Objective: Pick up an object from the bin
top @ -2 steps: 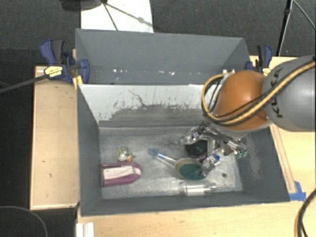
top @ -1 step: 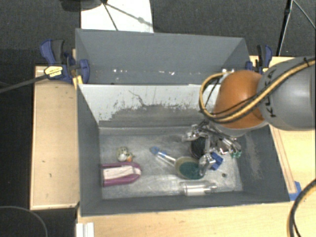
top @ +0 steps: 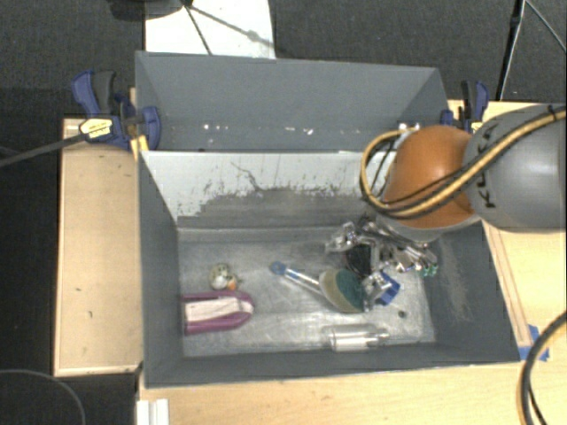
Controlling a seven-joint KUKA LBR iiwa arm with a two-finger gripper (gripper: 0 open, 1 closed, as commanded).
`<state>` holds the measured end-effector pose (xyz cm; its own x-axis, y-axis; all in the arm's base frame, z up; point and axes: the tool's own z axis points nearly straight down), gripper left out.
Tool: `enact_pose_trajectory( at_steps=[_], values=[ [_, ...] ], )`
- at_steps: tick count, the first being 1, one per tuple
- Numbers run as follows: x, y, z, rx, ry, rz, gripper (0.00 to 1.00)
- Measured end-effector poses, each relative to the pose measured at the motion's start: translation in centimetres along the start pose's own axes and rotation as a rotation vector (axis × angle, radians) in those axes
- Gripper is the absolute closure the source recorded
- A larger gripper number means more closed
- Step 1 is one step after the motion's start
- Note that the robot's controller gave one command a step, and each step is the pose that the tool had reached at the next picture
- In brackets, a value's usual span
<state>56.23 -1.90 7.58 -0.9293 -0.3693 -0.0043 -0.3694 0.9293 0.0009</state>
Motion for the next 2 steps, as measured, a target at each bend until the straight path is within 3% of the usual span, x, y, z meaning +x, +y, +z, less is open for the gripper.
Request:
enact_pose_trajectory(
  at_steps=[1, 2],
  values=[
    [0.1, -0.2, -0.2, 0.002, 0.005, -0.002, 1.0],
    [1.7, 0.3, -9.1, 0.005, -0.005, -0.065, 1.0]
  ],
)
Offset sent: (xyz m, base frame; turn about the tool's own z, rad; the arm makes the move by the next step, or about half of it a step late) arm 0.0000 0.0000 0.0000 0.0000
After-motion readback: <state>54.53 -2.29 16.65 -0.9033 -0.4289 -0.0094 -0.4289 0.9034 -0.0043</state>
